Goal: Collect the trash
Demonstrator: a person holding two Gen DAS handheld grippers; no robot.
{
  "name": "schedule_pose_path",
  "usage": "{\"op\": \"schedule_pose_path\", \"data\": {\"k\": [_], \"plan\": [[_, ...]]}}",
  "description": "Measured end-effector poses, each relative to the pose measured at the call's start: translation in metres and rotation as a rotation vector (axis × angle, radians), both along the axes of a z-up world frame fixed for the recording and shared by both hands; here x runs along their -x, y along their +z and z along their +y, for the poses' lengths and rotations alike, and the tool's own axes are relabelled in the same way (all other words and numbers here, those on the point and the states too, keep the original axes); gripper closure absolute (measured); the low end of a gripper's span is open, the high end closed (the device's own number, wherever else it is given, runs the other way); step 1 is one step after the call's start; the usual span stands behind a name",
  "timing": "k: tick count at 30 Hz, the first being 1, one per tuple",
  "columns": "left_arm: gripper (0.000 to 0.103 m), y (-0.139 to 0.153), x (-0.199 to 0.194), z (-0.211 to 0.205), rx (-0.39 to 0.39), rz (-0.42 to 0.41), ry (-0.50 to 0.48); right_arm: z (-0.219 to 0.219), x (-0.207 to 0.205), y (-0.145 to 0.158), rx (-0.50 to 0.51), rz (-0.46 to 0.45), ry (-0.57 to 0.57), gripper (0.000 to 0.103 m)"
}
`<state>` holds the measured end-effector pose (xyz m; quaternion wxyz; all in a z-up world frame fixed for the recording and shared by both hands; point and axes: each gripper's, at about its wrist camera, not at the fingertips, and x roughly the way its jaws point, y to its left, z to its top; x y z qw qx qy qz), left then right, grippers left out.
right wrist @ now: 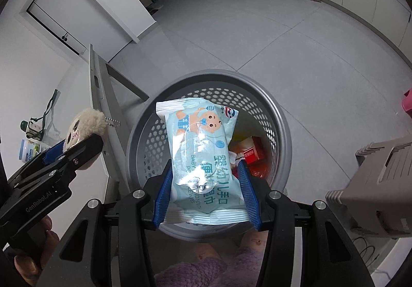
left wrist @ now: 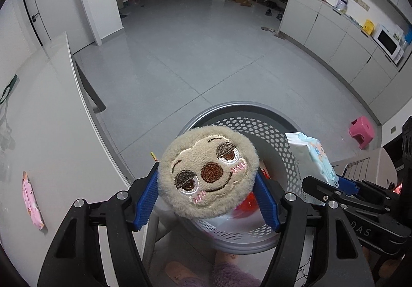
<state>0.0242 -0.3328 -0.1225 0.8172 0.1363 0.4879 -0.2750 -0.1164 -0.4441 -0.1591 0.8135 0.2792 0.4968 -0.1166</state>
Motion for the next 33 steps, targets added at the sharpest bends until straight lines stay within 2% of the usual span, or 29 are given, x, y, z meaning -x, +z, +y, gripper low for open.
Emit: {"op": "schedule_pose_path", "data": {"k": [3, 4, 5, 6, 33], "plan": [[0.033, 0.000, 0.001, -0.003, -0.007, 0.000, 0.010, -0.005, 0.000, 0.001, 0.000, -0.001, 0.010, 0.052], [0.031, 0.001, 0.002, -0.004, -0.008, -0.002, 0.016, -0.005, -0.001, 0.002, 0.000, -0.001, 0.012, 0.048], [0.029, 0.001, 0.002, -0.004, -0.007, -0.004, 0.020, -0.006, -0.001, 0.002, -0.002, -0.004, 0.015, 0.039], [0.026, 0.003, 0.003, -0.004, -0.006, -0.007, 0.025, -0.007, -0.001, 0.004, -0.003, -0.011, 0.016, 0.037], [0.020, 0.023, 0.014, -0.009, -0.025, -0.044, 0.063, -0.008, 0.013, 0.018, 0.041, -0.022, 0.039, 0.037]]}}
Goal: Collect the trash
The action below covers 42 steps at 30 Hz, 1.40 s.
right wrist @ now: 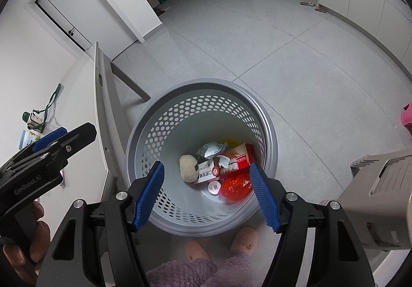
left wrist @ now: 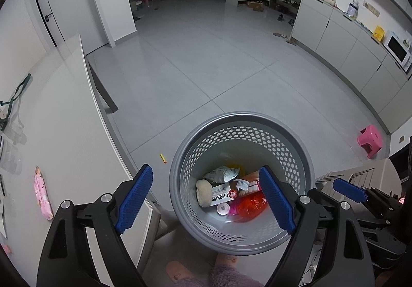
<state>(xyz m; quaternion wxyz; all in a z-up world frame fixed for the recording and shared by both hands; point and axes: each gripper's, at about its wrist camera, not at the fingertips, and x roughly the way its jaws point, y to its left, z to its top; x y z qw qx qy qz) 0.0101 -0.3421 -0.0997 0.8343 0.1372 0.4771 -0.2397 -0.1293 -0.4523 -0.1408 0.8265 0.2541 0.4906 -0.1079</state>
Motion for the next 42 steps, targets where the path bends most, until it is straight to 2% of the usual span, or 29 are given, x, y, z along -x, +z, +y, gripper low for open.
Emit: {"op": "schedule_pose_path", "data": {"k": [20, 24, 42], "plan": [[0.013, 0.005, 0.005, -0.002, -0.007, -0.019, -0.013, -0.005, 0.007, 0.006, 0.010, -0.010, -0.020, 0.037], [0.009, 0.006, 0.005, -0.001, -0.007, -0.021, -0.012, -0.004, 0.008, 0.006, 0.013, -0.013, -0.020, 0.037], [0.007, 0.009, 0.001, 0.002, -0.018, -0.008, -0.007, 0.000, 0.007, 0.011, 0.028, -0.018, -0.010, 0.037]]}}
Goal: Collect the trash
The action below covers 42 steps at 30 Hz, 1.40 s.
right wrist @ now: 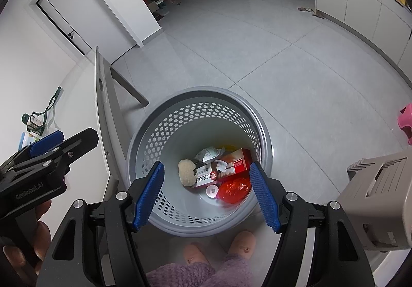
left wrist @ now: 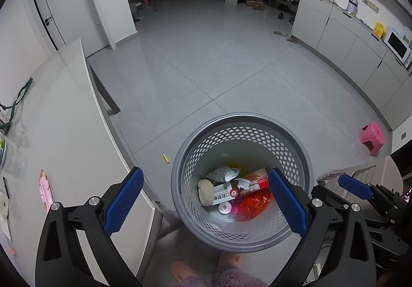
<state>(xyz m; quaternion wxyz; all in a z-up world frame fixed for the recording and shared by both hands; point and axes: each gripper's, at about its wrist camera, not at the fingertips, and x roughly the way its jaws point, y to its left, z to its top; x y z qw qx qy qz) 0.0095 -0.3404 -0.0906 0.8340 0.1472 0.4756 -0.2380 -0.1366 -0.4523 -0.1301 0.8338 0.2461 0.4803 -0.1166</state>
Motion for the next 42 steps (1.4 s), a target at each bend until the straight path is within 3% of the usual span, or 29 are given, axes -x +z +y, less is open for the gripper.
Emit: {"op": "schedule_pose_path", "data": {"k": [42], "plan": [[0.007, -0.0011, 0.0019, -0.0032, -0.026, -0.007, 0.018, 0.0021, -0.0021, 0.0014, 0.004, -0.002, 0.005, 0.037]]}}
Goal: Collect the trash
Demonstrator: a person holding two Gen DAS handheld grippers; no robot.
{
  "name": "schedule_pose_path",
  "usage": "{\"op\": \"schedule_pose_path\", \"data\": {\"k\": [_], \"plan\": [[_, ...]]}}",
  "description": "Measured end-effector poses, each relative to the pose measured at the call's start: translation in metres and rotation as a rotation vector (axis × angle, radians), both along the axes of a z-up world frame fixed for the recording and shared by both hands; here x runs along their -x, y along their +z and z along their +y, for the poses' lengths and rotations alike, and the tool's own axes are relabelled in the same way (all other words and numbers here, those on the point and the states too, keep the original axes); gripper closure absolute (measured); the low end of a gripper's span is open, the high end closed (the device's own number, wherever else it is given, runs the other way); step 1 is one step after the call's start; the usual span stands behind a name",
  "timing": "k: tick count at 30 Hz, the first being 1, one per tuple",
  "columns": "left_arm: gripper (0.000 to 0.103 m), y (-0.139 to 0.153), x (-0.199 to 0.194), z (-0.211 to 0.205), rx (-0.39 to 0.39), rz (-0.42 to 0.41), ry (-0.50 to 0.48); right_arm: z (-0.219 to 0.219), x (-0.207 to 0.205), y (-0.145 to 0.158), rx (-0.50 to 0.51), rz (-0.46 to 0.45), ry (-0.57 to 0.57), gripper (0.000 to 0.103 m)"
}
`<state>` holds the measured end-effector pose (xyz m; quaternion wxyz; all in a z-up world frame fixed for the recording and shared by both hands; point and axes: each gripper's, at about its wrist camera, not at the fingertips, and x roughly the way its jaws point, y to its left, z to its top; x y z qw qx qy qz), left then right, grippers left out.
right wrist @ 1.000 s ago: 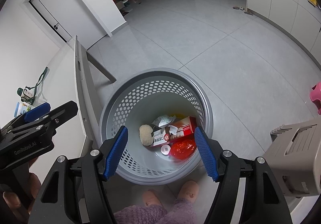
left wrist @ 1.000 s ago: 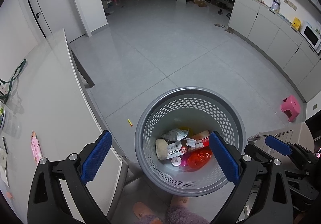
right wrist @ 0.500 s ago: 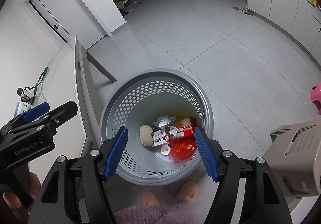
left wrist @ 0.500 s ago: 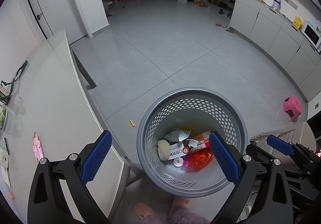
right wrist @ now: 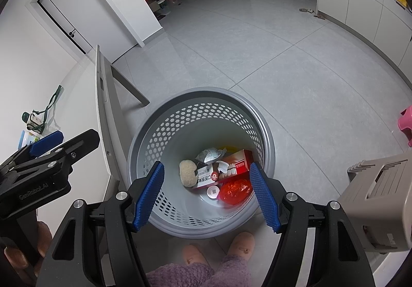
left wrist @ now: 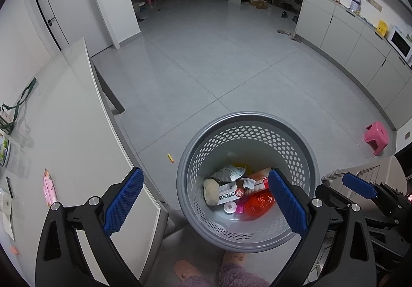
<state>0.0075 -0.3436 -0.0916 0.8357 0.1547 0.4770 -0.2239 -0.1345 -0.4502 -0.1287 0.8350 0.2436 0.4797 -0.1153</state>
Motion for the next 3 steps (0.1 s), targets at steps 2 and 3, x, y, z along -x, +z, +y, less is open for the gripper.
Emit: {"op": "schedule_pose_path", "data": {"k": [2, 3], "plan": [[0.007, 0.0000, -0.0010, 0.0005, 0.000, 0.001, 0.002, 0.0002, -0.0001, 0.0000, 0.000, 0.000, -0.001, 0.037], [0.007, 0.0001, -0.0011, 0.0003, -0.001, 0.000, 0.003, 0.0003, -0.0001, 0.0000, -0.001, 0.001, -0.002, 0.037]]}}
